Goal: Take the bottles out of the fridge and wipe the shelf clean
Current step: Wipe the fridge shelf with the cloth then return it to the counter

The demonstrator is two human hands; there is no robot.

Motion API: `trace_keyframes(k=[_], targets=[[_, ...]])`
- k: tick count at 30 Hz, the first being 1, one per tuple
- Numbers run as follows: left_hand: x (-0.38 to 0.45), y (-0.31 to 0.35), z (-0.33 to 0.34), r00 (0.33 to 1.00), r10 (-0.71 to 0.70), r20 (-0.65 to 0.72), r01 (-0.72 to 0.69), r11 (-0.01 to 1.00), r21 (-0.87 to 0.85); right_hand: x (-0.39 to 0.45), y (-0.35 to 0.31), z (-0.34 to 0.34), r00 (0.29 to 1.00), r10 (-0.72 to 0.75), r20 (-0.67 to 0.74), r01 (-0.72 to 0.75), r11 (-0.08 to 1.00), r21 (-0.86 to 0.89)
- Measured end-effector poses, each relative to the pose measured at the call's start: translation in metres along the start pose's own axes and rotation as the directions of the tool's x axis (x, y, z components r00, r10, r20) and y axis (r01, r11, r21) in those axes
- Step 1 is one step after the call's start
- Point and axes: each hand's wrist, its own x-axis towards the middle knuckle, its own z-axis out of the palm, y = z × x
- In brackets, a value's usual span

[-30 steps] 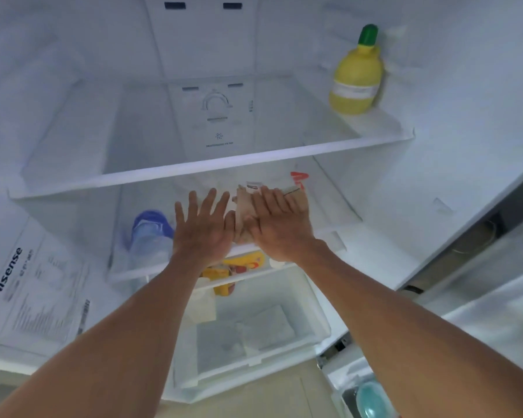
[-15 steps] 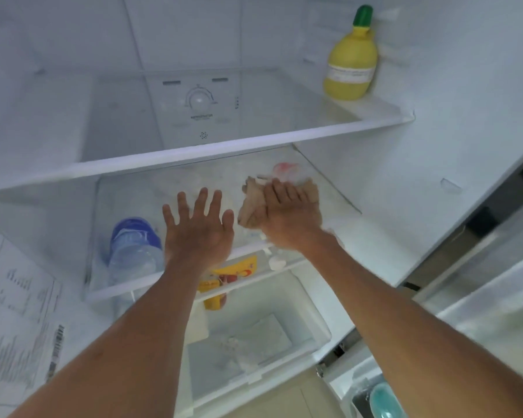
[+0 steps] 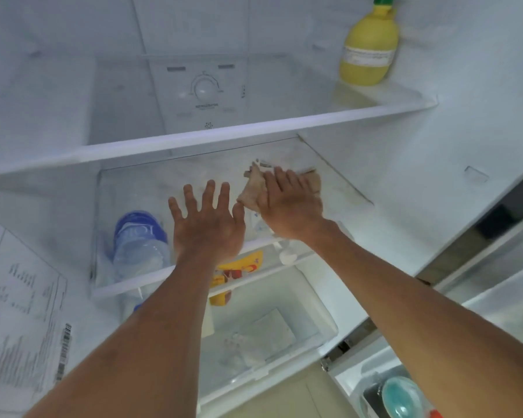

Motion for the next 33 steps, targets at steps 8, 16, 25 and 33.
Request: trace_keyframes(k=[8,16,25,33], targets=[[-0.003,0.002,0.0,1.0,0.0,-0.001,0.0,1.0,-0.005,0.101,0.036,-0.014,0.998,-0.03,0.059,0.038,0.99,-0.136],[0.002,-0.008,-0.008,0.994,0.06,0.092,-0.059,0.998,-0.014,0.019,0.03,-0.016,0.999,-0.006,0.037,0.009,0.998,-0.068],[-0.006,-0.044,-0.007,0.997,0.058,0.046,-0.059,0.998,0.024,0.116,0.014,-0.016,0.998,-0.027,0.062,0.027,1.0,0.001],[-0.005,-0.043,-0.008,0.996,0.074,0.049,-0.075,0.997,0.022,0.042,0.043,-0.004,0.996,-0.039,0.075,0.048,0.991,-0.124]])
